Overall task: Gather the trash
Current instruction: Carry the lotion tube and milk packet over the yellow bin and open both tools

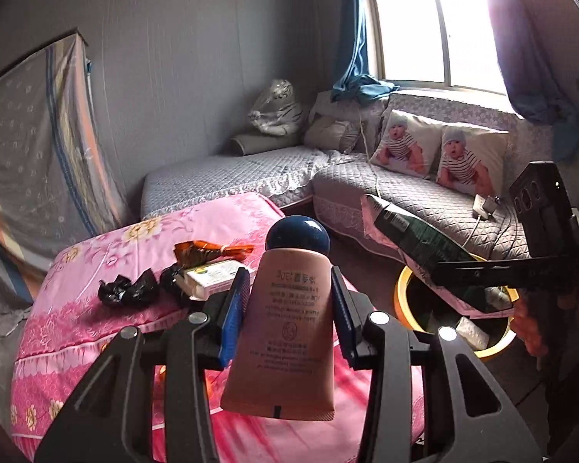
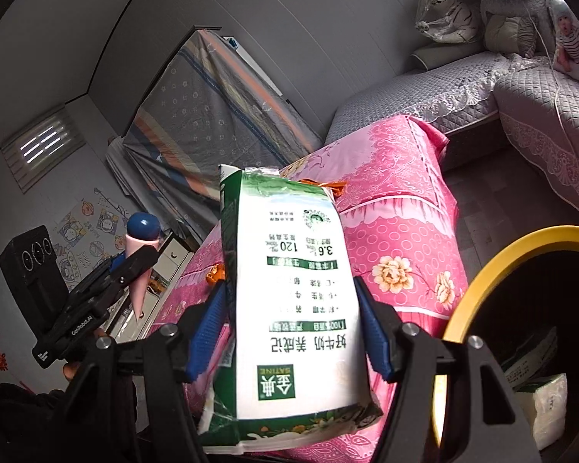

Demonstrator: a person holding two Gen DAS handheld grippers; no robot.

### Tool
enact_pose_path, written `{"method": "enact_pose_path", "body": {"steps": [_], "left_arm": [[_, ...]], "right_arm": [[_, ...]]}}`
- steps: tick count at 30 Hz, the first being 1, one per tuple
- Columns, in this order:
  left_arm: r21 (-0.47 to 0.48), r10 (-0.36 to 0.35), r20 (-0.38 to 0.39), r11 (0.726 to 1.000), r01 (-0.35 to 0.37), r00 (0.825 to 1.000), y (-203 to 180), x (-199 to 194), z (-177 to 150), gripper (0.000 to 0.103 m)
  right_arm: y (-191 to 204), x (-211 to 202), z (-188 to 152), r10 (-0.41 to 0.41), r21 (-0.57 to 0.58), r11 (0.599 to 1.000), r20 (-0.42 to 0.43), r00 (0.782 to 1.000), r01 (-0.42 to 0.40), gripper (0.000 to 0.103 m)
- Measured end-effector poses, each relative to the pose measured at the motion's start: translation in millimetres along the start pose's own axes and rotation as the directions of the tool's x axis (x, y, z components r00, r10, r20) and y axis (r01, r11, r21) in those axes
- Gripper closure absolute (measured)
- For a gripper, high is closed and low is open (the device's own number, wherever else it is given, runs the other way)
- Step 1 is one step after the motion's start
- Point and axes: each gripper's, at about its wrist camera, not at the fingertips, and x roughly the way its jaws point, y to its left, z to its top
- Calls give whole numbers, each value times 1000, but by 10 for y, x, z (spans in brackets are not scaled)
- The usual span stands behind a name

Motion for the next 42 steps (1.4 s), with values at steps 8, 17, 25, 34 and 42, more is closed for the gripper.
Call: {"method": "enact_pose_path", "body": {"steps": [8,17,25,34,42], "left_arm": [[76,-113,17,991,111,994,-599,195,237,64],[139,-196,9,971,193,980,-1090,401,327,64],[139,-248,-17,959,248,969,-1361,676,374,64],[84,-314,-109,943,323,943,-1589,1215,323,64],[36,-332,-213,937,347,919,-1717,1686,200,64]], "right_arm": [[-471,-428,-119,-121,89,989,83,989,114,43],[-997,-825,-285,-287,211,945,161,944,251,43],[-1317,-958,-431,-435,305,875,161,886,375,43],[-1608,-944,-525,-512,379,814,110,852,441,42],[-1736,-1129,-559,-587,460,749,128,799,477,27]]}}
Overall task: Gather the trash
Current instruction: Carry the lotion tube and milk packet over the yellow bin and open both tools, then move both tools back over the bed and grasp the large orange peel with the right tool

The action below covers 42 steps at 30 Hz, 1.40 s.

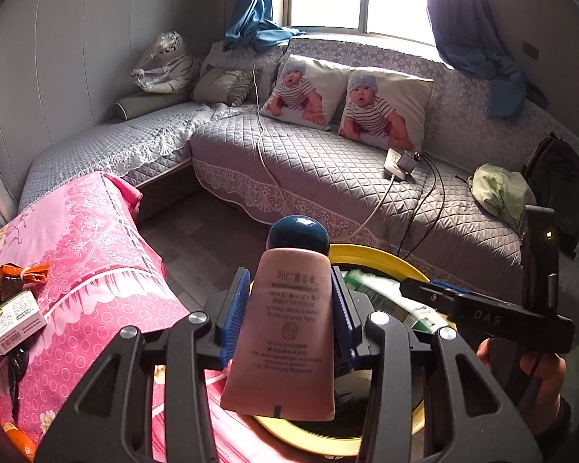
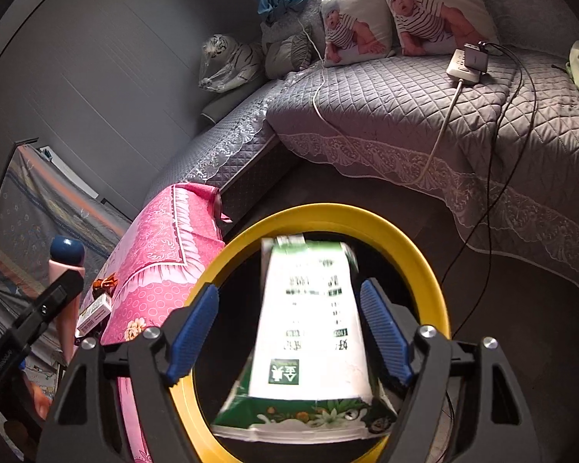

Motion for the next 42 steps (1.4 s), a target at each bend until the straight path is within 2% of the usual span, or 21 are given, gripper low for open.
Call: {"method": "enact_pose_path", "body": {"steps": [3,4,5,7,9,11,15,18,20,23,25,27,31,32,34,36,38,40,42], "left_arm": [[-22,-14,-24,1000,13,1000,38,123,-32,63],[-26,-18,-25,1000,17,1000,44,135,-44,57],[-30,-17,-21,999,16,1000,55,128,-61,39],[-53,0,11,999,0,1000,114,64,-84,17],[-69,9,39,998,-7,999,173,-36,-88,16],[-102,35,83,994,-27,996,279,-183,-101,9],[-221,93,155,974,-57,983,646,-596,-114,8],[-307,131,220,950,-59,967,1001,-1037,-145,8],[-342,177,263,936,-80,948,1245,-1376,-195,8],[-392,313,304,902,-181,900,1592,-1900,-361,8],[-421,409,311,869,-261,858,1829,-2220,-515,8],[-448,526,282,812,-375,802,2033,-2492,-709,8],[-485,689,205,688,-539,695,2358,-2881,-1141,8],[-493,715,183,661,-566,675,2412,-2934,-1255,8],[-505,742,145,625,-596,655,2530,-2999,-1463,8],[-505,741,104,614,-607,664,2629,-2981,-1636,8],[-495,724,62,619,-609,687,2735,-2909,-1754,8],[-498,699,32,631,-595,715,2825,-2838,-1868,8],[-509,660,5,648,-566,752,2953,-2766,-1953,8]], "right_arm": [[-58,-140,42,-3,27,1000,35,999,2,27],[-66,-195,58,-6,31,1000,49,999,4,27],[-66,-250,69,-8,32,999,62,998,6,26],[-51,-351,96,-11,30,1000,89,996,9,26],[-25,-445,118,-14,25,1000,126,992,11,26],[35,-505,126,-21,3,1000,155,988,21,26],[269,-517,100,4,-74,997,171,985,9,26],[616,-461,22,59,-183,983,162,985,-29,26],[933,-380,-64,120,-280,956,124,985,-81,26],[1493,-199,-302,224,-429,883,24,974,-192,26],[1898,-76,-517,296,-509,812,-63,953,-286,26],[2313,43,-756,338,-578,732,-152,929,-361,26],[3070,287,-1248,376,-641,587,-325,868,-494,26],[3239,349,-1383,364,-660,553,-357,860,-508,26],[3534,463,-1663,336,-695,490,-406,850,-526,26],[3763,574,-1890,314,-703,441,-462,830,-558,26],[3942,695,-2086,279,-713,406,-499,821,-572,26],[4065,820,-2241,235,-729,383,-516,824,-567,28],[4157,938,-2351,201,-734,372,-534,821,-569,30]]}}
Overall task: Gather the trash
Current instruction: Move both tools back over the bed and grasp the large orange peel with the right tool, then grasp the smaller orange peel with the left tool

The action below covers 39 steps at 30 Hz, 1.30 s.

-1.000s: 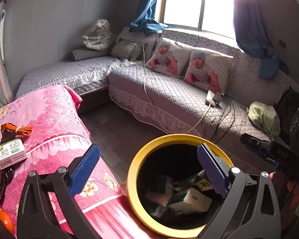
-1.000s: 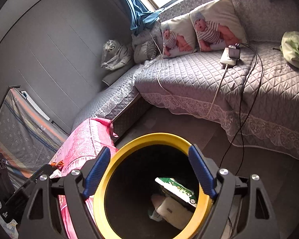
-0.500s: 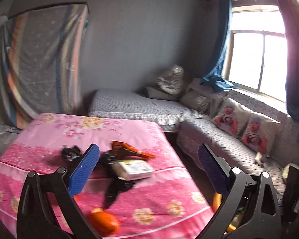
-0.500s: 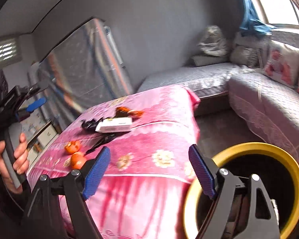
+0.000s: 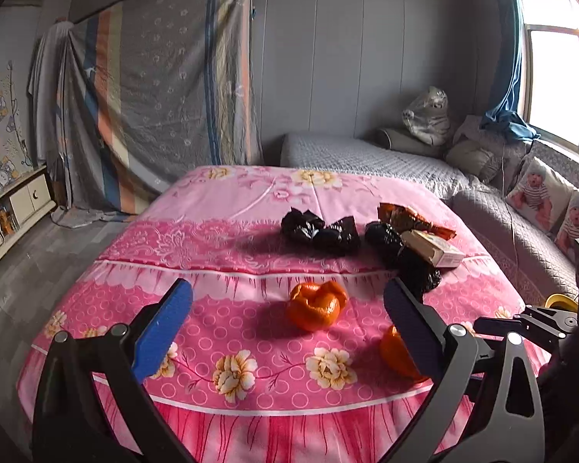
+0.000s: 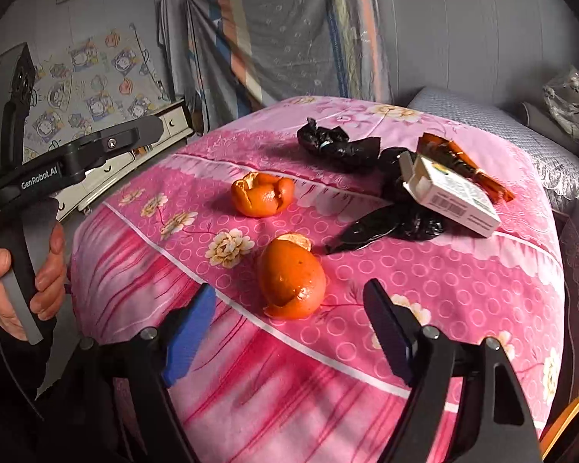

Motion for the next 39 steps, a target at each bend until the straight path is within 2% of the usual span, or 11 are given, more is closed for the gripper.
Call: {"method": "enact_pose_path", "body": {"steps": [4,8,13,15,25,28,33,34,35,38,39], "left_arm": [[-52,-68,-87,997,64,994,114,290,-77,8],[-54,-57,-136,997,50,989,135,503,-128,8],[-52,-58,-169,997,49,984,134,663,-150,8],[-39,-48,-181,998,42,982,101,717,-147,8],[2,-25,-246,1000,26,969,-91,1101,-60,8],[-1,-46,-280,999,48,959,-152,1247,-57,9],[-11,-5,-315,1000,1,949,-125,1460,-95,10],[-32,-23,-323,999,13,946,-92,1478,-103,15],[-49,-40,-328,998,25,944,-68,1482,-109,27],[-55,-52,-331,998,36,942,-55,1483,-108,50],[-53,-58,-339,998,42,939,-63,1503,-114,52]], "right_arm": [[19,242,41,-19,-9,1000,-53,998,19,36],[-26,429,80,-27,-2,1000,-86,996,27,41],[-37,574,57,-39,-12,999,-117,992,38,61],[-41,559,39,-35,-11,999,-115,993,34,65],[-289,74,-70,77,159,985,-40,996,-70,66],[-317,-77,-88,76,178,981,-14,997,-72,66],[-334,-229,-100,85,194,977,19,996,-87,66],[-334,-254,-102,88,198,976,24,996,-91,66],[-333,-275,-103,89,201,975,27,996,-93,66],[-333,-324,-105,96,206,973,38,995,-102,66],[-330,-339,-111,98,209,972,40,994,-105,66]]}}
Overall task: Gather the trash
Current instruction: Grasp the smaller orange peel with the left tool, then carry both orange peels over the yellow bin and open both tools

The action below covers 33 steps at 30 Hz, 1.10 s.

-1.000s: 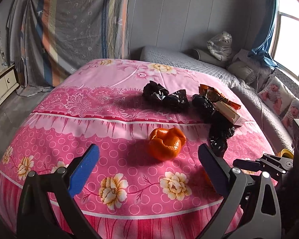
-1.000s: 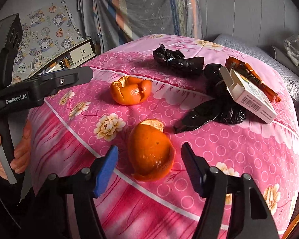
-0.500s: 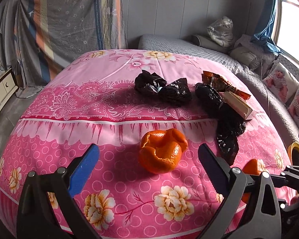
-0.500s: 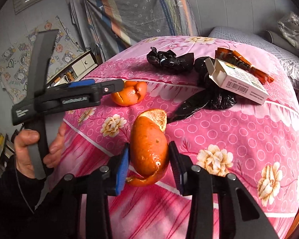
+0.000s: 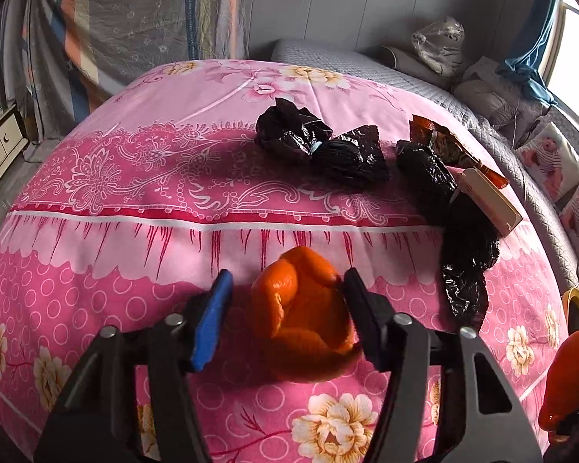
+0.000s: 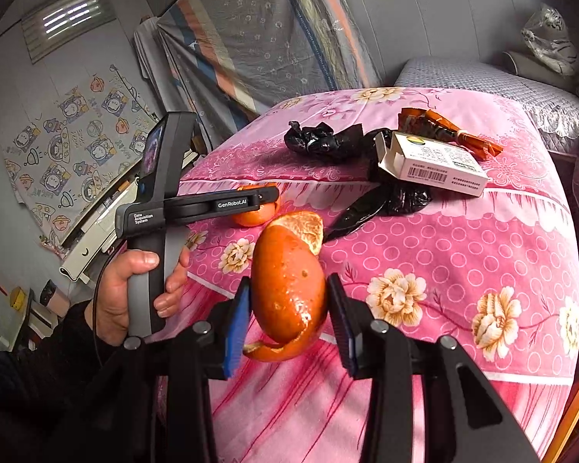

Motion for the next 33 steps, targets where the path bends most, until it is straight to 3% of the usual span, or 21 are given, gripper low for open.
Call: {"method": "enact_pose_path", "body": {"steps": [3,6,9,11,16,20,24,33], "left_arm": [[-19,-33,-38,999,33,999,7,80,-18,53],[-19,-32,-23,999,32,999,4,53,-26,66],[-44,-55,4,998,55,998,39,-98,-41,69],[-52,-79,34,995,80,996,58,-267,-67,69],[-37,-55,158,997,61,986,46,-845,-107,69],[-1,7,283,1000,-7,959,-94,-1344,-160,69],[34,10,371,999,-25,928,-286,-1757,-186,69],[166,-101,451,986,28,887,-891,-2258,-208,68]], "right_arm": [[6,-19,-1,5,9,1000,3,1000,-5,66],[46,-77,-15,4,4,1000,11,1000,-4,66],[52,-139,-12,5,8,1000,20,1000,-5,66],[40,-187,-8,9,12,1000,29,1000,-10,66],[-7,-316,-27,36,38,999,41,999,-37,66],[-65,-393,-67,50,69,996,47,998,-53,66],[-132,-503,-104,55,98,993,61,997,-60,66],[-353,-920,-154,-2,152,988,148,989,-21,66]]}}
